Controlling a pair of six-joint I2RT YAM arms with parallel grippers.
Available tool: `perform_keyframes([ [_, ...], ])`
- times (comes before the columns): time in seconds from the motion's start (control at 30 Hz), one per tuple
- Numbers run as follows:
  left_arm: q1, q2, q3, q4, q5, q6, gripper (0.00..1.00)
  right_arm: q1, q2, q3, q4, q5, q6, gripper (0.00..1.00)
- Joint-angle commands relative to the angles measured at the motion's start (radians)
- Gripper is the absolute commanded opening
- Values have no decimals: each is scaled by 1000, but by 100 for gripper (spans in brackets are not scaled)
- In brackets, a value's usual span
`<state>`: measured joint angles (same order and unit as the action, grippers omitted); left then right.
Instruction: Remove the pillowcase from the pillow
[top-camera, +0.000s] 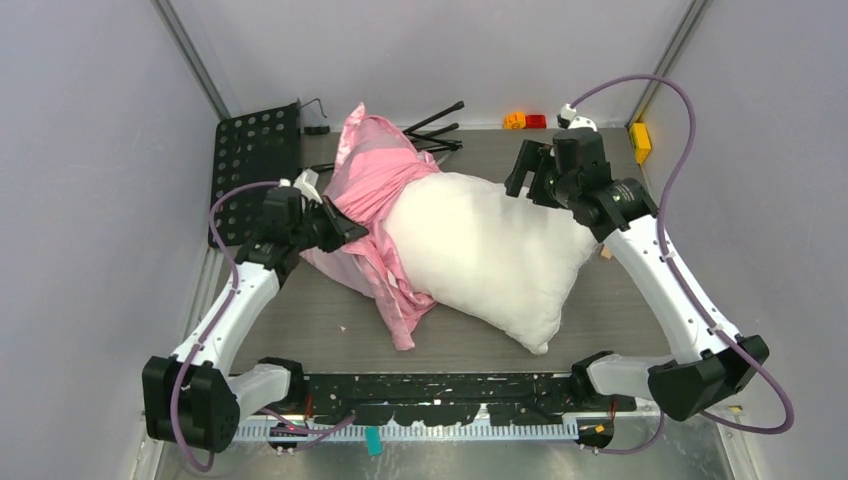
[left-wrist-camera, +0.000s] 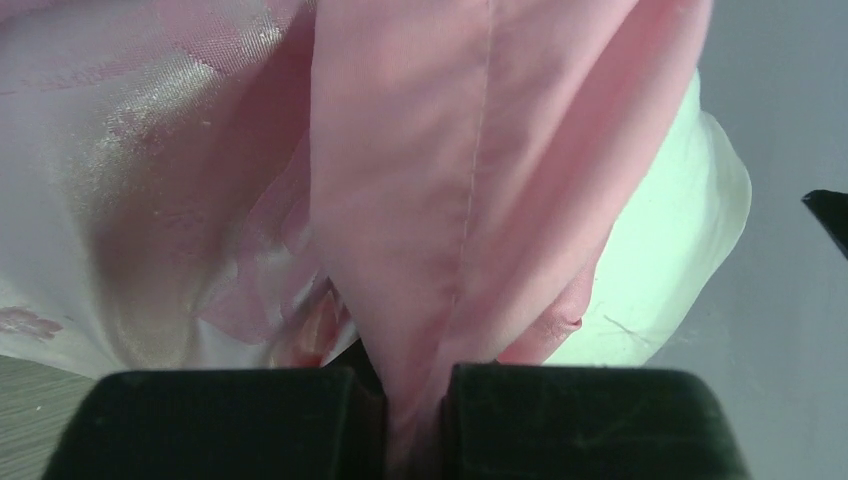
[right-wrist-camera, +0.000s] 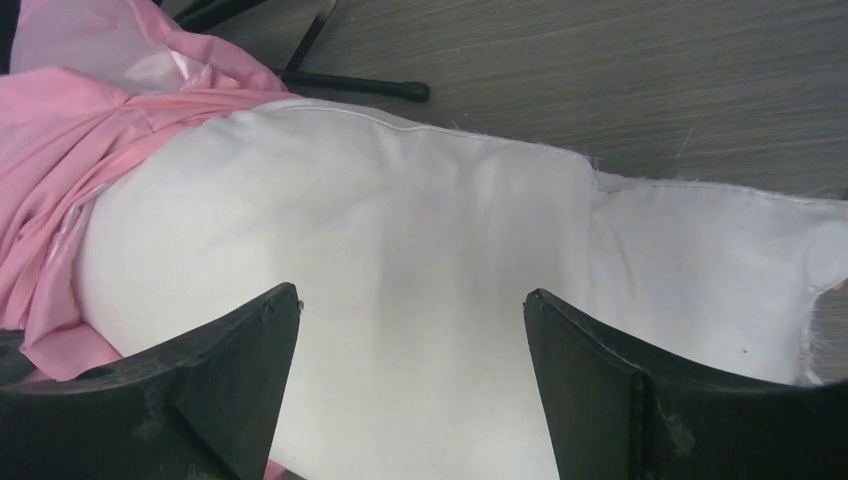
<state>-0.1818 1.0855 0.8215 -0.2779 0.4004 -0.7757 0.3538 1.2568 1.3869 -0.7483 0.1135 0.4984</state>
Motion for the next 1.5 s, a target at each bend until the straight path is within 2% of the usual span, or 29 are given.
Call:
perform_keyframes([
  [0.0, 5, 27, 29, 25, 79, 25, 0, 153, -26, 129, -91, 271, -151, 87],
  [0.07, 5, 30, 25, 26, 70, 29, 0, 256, -10, 155, -133, 341, -199, 88],
  [0.17, 5, 27, 24, 21, 52, 41, 0, 394, 16, 145, -163, 337, -205, 88],
  [0.27, 5, 19, 32, -2, 18, 58, 0, 517, 22, 67, -132, 274, -166, 88],
  [0.37, 5, 9, 41, -33, -6, 75, 0, 635, 47, -24, -101, 285, -126, 89],
  [0.6, 5, -24, 45, -71, -96, 97, 0, 703, 176, -169, -79, 356, -99, 89],
  [0.73, 5, -32, 54, -96, -166, 122, 0, 695, 231, -239, -47, 494, -78, 89],
  [0.77, 5, -30, 61, -112, -184, 131, 0, 685, 244, -249, -44, 526, -70, 85],
  [0.8, 5, -30, 70, -129, -210, 143, 0, 672, 257, -258, -41, 552, -61, 71],
  [0.87, 7, -45, 89, -183, -309, 138, 0, 637, 237, -284, -39, 638, -21, 15],
  [0.9, 8, -62, 84, -191, -371, 122, 0, 619, 202, -304, -31, 667, -6, 2],
  [1.0, 26, -126, 37, -162, -491, 87, 0, 520, 33, -379, 24, 638, -3, 0],
  [1.13, 33, -127, 59, -187, -517, 90, 0, 441, -166, -463, 103, 537, -56, 0],
  [1.17, 32, -118, 69, -185, -464, 91, 2, 439, -187, -473, 118, 500, -61, 0],
  [1.2, 27, -105, 76, -151, -389, 89, 13, 438, -192, -474, 126, 459, -61, 0],
  [1.23, 6, -88, 87, -140, -315, 77, 27, 439, -184, -470, 130, 422, -59, 0],
  [1.3, -105, -34, 171, -210, -308, 87, 57, 439, -142, -453, 130, 378, -43, 0],
  [1.37, -351, 18, 294, -329, -501, 135, 73, 439, -85, -436, 141, 347, -37, 0],
  [1.43, -527, 49, 390, -394, -741, 155, 82, 441, -55, -421, 150, 321, -30, 0],
  [1.47, -590, 61, 429, -427, -818, 147, 88, 440, -48, -417, 159, 305, -27, 0],
])
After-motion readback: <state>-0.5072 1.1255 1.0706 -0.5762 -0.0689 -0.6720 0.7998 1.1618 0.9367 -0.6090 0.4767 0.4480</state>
